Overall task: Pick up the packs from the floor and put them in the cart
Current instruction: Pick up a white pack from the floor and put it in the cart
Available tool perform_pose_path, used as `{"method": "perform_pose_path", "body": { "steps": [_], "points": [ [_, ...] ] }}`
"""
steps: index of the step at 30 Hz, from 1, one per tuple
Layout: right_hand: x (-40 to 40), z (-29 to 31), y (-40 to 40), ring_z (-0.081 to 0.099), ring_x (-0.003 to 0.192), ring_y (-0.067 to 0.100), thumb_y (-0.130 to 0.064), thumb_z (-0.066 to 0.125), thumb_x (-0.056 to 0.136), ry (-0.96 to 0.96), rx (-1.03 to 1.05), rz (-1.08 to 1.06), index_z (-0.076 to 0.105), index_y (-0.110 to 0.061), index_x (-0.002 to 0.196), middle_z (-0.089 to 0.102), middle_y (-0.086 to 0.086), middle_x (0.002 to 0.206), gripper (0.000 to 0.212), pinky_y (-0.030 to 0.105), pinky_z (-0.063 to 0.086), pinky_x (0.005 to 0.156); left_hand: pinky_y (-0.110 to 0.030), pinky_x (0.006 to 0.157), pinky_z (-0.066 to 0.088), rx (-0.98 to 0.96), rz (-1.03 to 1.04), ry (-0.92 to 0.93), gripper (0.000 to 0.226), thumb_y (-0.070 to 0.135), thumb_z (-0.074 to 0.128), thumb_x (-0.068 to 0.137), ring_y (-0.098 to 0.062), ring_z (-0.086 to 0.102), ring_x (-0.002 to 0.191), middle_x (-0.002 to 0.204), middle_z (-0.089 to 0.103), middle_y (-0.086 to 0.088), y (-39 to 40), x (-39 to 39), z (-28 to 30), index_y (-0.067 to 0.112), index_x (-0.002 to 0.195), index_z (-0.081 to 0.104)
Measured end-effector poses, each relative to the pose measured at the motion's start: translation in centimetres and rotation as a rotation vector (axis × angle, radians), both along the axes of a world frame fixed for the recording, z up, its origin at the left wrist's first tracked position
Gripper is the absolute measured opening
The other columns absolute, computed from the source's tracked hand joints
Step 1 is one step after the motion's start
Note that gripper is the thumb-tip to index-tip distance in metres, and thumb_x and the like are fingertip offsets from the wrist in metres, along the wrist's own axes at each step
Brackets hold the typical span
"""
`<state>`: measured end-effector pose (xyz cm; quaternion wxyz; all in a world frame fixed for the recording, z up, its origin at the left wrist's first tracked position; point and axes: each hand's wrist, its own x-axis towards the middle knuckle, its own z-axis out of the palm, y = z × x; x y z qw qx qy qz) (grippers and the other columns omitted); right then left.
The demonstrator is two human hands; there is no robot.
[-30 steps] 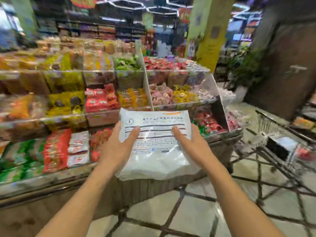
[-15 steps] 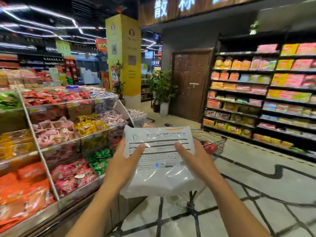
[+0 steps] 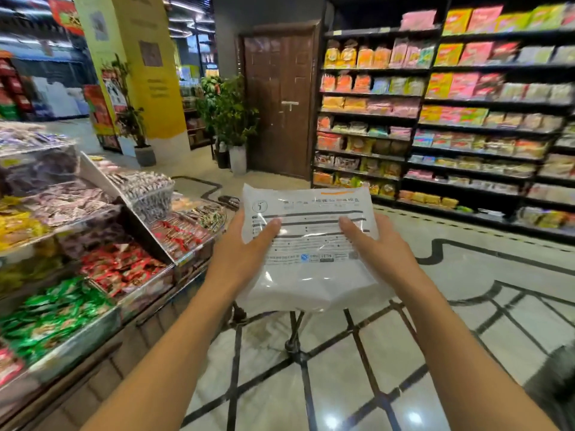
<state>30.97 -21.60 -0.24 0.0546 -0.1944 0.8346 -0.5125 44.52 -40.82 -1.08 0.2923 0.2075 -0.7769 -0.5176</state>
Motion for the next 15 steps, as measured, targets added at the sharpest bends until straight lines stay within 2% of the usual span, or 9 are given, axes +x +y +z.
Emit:
{"method": "perform_pose_path", "body": {
  "steps": [5,8,10,12,15],
  "points": [
    [-10.7,-0.9,-2.8,0.069,0.108,0.02,-0.071,0.061,0.091,-0.012,0.005,-0.056,0.045,-0.035,0.149,0.068,-0.007,0.13,0.07,0.049,0.055,0.099,-0.042,0.101,0.051,0.057,-0.008,-0.049,0.059,0.077,0.062,0.081,-0.014,0.066,0.114,0.118,0.07,0.023,-3.9,-12.5,-1.8,0.05,0.133,0.057],
    [-17.1,-0.4,-4.6,0.067,0.11,0.021,-0.071,0.061,0.091,-0.015,0.037,-0.068,0.044,-0.034,0.152,0.065,-0.007,0.131,0.073,0.044,0.053,0.096,-0.04,0.094,0.056,0.048,-0.032,-0.054,0.049,0.07,0.061,0.086,-0.013,0.07,0.109,0.117,0.073,0.018,-5.8,-19.4,-2.1,0.047,0.129,0.06],
    [-21.2,-0.3,-5.2,0.069,0.112,0.023,-0.071,0.062,0.09,-0.01,0.018,-0.088,0.047,-0.034,0.149,0.067,-0.007,0.133,0.072,0.044,0.053,0.098,-0.044,0.093,0.057,0.064,-0.045,-0.041,0.05,0.072,0.062,0.083,-0.014,0.072,0.105,0.114,0.074,0.017,-6.7,-23.8,-2.1,0.048,0.126,0.061],
    [-24.6,-0.6,-5.6,0.072,0.106,0.021,-0.069,0.063,0.091,-0.021,0.001,-0.091,0.049,-0.034,0.146,0.069,-0.008,0.127,0.066,0.04,0.052,0.089,-0.048,0.095,0.056,0.037,-0.051,-0.065,0.057,0.077,0.06,0.079,-0.016,0.071,0.104,0.113,0.074,0.017,-7.5,-27.4,-2.2,0.047,0.128,0.059],
    [-30.5,-1.4,-6.4,0.072,0.098,0.016,-0.066,0.062,0.094,-0.049,-0.014,-0.096,0.048,-0.034,0.146,0.067,-0.01,0.118,0.062,0.037,0.052,0.08,-0.044,0.096,0.054,-0.004,-0.038,-0.107,0.066,0.077,0.057,0.083,-0.014,0.069,0.106,0.118,0.072,0.016,-8.4,-33.7,-2.4,0.043,0.14,0.052]
  ]
}}
